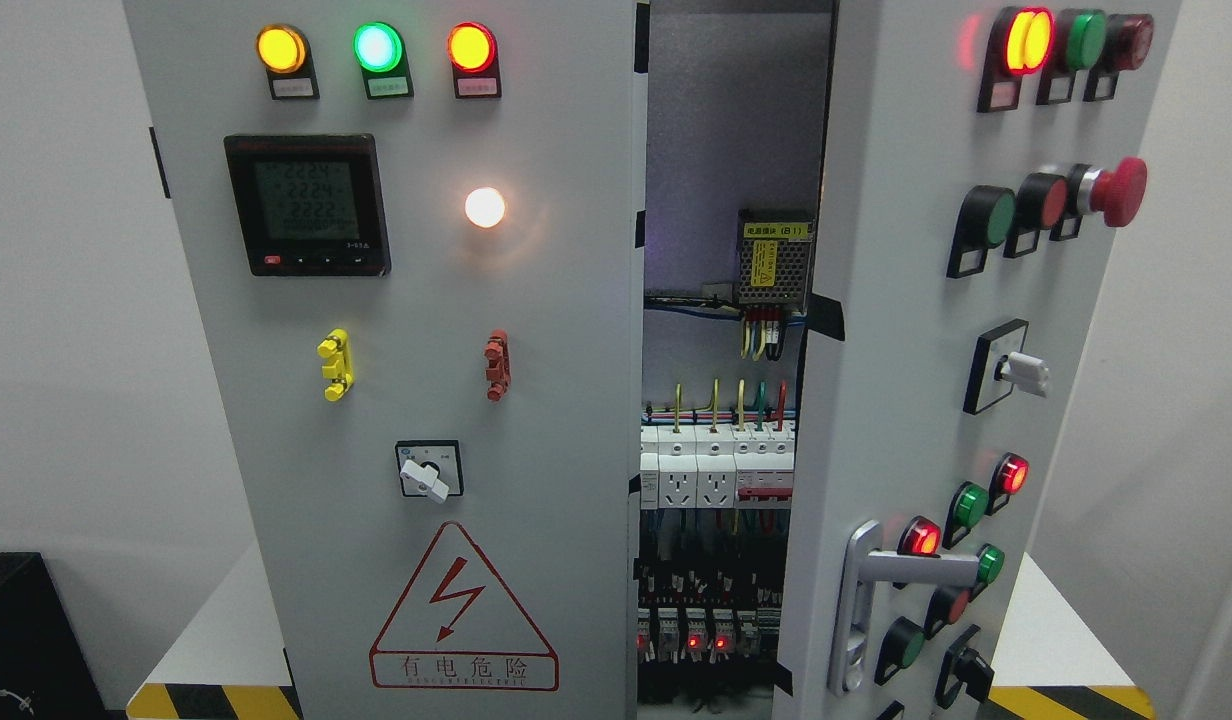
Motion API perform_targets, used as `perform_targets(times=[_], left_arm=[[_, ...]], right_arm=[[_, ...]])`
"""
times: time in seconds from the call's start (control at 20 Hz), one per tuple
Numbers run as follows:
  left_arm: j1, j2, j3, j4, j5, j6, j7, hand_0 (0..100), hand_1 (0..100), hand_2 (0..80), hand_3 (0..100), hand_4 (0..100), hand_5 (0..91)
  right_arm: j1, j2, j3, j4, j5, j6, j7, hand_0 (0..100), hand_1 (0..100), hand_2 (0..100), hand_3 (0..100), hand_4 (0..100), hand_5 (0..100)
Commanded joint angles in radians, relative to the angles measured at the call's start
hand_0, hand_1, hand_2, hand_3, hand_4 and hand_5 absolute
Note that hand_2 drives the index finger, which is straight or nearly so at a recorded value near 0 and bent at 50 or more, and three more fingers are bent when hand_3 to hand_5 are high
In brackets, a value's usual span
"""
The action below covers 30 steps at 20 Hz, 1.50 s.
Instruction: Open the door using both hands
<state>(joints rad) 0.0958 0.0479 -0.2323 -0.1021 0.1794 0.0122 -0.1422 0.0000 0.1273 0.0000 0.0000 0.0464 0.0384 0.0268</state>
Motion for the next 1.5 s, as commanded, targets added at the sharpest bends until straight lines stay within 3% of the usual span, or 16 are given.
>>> perform_targets(times=[0.0,0.4,1.05,1.2,1.45], left_arm=[[-0.002,0.009,0.004,0.004,0.002,0.005,0.000,0,0,0.0,0,0,0.0],[-0.002,0.024,0.004,-0.040,0.006,0.003,0.000,0,0,0.0,0,0,0.0],[0.079,0.087,-0.013,-0.600,0.008,0.003,-0.002,0,0,0.0,0,0,0.0],[0.099,0.105,-0.091,-0.756,0.006,0.005,-0.002,0,0,0.0,0,0,0.0],[0.099,0.210,-0.171,-1.030,0.011,0.005,-0.002,0,0,0.0,0,0,0.0]], right_arm=[[-0.021,0.000,-0.031,-0.017,0.000,0.000,0.001,0,0,0,0,0,0],[-0.021,0.000,-0.031,-0.018,0.000,0.000,0.001,0,0,0,0,0,0],[-0.021,0.000,-0.031,-0.017,0.000,0.000,0.001,0,0,0,0,0,0],[-0.021,0.000,-0.031,-0.017,0.000,0.000,0.001,0,0,0,0,0,0],[-0.023,0.000,-0.031,-0.017,0.000,0.000,0.001,0,0,0,0,0,0]])
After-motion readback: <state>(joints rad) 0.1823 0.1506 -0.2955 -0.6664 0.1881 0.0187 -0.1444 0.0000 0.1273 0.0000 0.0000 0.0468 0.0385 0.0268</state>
